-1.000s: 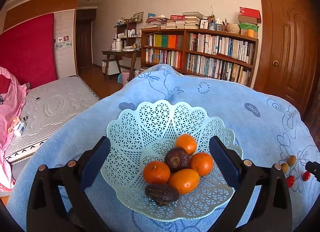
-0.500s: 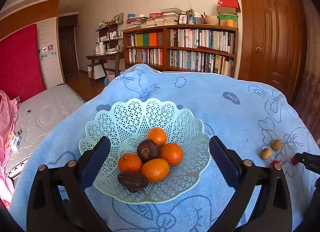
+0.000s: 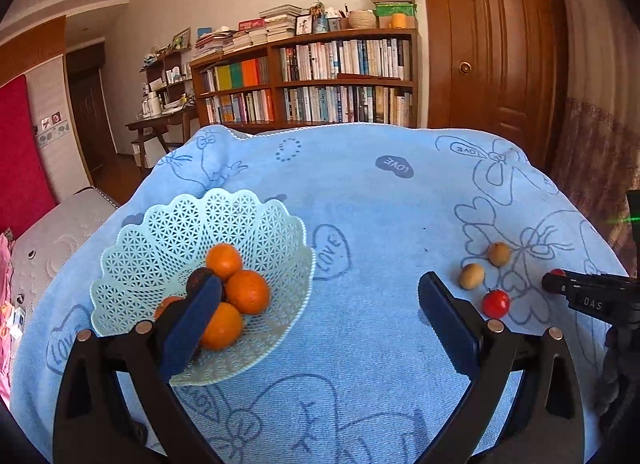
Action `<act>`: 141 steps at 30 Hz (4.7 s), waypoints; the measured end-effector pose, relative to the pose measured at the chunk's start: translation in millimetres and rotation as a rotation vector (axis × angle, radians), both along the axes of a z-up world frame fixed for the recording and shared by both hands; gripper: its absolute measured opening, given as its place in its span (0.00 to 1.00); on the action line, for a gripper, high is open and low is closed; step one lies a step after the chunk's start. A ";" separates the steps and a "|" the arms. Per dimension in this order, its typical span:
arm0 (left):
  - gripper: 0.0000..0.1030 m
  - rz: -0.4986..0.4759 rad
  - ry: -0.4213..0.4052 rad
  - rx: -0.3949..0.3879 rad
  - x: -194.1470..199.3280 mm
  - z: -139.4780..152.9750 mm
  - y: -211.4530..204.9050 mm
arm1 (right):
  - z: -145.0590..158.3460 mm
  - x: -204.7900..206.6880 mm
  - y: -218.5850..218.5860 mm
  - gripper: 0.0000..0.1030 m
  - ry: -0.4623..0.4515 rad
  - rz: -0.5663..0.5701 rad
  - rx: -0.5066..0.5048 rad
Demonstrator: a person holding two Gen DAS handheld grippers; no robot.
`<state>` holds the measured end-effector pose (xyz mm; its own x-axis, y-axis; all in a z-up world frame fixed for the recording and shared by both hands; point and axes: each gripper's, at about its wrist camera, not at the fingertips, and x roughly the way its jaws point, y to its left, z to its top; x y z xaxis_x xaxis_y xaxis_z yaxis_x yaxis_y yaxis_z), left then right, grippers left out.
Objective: Organize fruits
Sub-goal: 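Grasp another red tomato with the left tool while the right tool holds its tomato, then lower the tomato into the mint basket and open the left tool, then carry the tomato into the mint basket and open the right tool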
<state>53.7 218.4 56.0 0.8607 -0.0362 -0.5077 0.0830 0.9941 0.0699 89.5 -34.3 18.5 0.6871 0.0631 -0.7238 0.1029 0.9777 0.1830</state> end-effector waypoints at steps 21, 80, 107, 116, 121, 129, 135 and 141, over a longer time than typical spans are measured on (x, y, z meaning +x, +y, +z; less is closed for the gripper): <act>0.79 -0.332 0.252 0.002 32.6 -50.0 -108.0 | 2.8 -7.7 -2.5 0.29 -0.037 -0.011 0.026; 0.27 0.082 0.058 -0.077 18.6 -1.5 43.9 | 9.4 -16.3 -0.8 0.29 -0.094 0.002 0.044; 0.86 0.372 -0.035 -0.135 6.5 7.6 137.5 | 14.2 -22.4 4.7 0.29 -0.107 0.018 0.063; 0.86 0.393 -0.023 -0.153 10.3 -4.8 143.1 | 38.0 -23.9 45.0 0.29 -0.135 0.129 0.087; 0.92 0.452 -0.063 -0.132 7.0 -3.9 147.6 | 49.2 -12.0 93.5 0.29 -0.131 0.242 0.096; 0.93 0.496 -0.105 -0.079 4.2 -2.3 145.3 | 72.3 0.9 177.9 0.29 -0.156 0.423 0.092; 0.93 0.536 -0.118 -0.102 0.5 -3.7 154.2 | 72.3 10.4 226.8 0.29 -0.140 0.501 0.080; 0.93 0.555 -0.116 -0.135 -0.4 -5.7 160.5 | 65.5 21.7 257.3 0.30 -0.113 0.544 0.068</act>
<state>53.3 378.9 50.4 0.8189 0.3783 -0.4317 -0.4536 0.8873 -0.0828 111.3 223.0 84.1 0.6155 0.4748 -0.6291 -0.4374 0.8697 0.2285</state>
